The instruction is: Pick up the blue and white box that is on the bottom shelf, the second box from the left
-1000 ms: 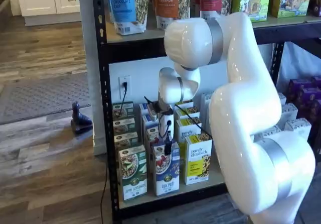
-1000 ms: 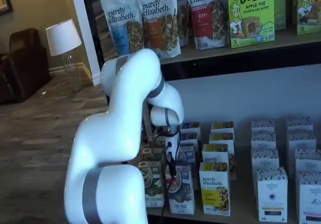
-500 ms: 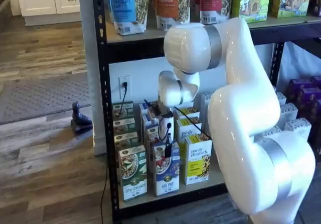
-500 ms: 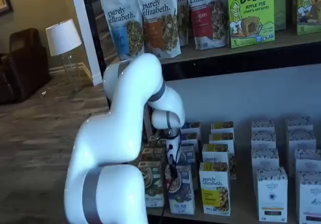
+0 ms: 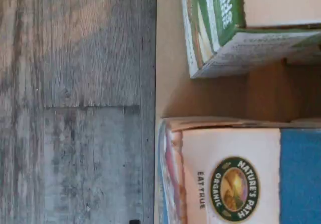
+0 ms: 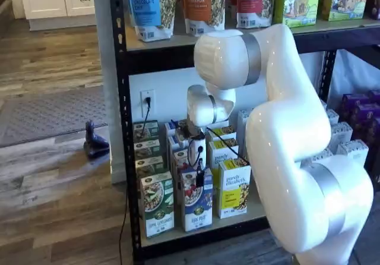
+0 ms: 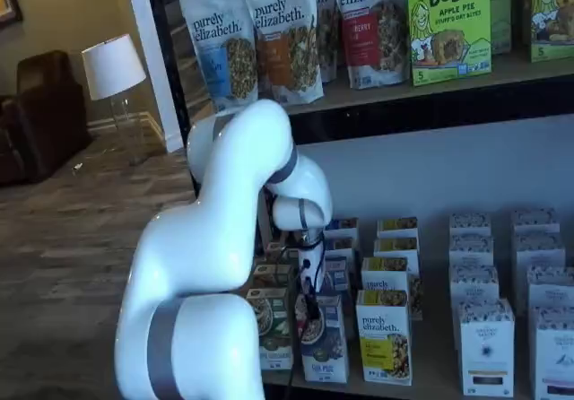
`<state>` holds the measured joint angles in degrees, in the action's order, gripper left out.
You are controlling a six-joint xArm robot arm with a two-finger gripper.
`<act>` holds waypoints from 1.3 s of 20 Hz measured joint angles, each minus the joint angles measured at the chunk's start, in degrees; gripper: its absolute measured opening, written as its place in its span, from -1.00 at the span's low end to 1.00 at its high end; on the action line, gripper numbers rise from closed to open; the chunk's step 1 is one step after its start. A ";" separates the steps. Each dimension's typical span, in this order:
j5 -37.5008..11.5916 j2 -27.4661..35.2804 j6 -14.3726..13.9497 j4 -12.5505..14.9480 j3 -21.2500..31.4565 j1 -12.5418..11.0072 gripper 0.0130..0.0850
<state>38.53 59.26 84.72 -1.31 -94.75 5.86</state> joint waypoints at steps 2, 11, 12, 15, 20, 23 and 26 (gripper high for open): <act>0.05 0.20 -0.30 0.32 -0.06 0.03 1.00; -0.95 1.66 -0.97 0.59 -0.45 0.52 1.00; -1.21 1.87 -1.02 0.53 -0.53 0.63 1.00; -1.40 2.52 -1.25 0.45 -1.11 0.93 1.00; -0.79 2.81 -1.44 0.82 -1.48 0.79 1.00; -0.50 2.31 -1.38 1.16 -0.82 0.42 1.00; -0.91 1.89 -1.23 1.27 -0.02 0.19 0.89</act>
<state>37.62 61.15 83.49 -0.04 -94.77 6.05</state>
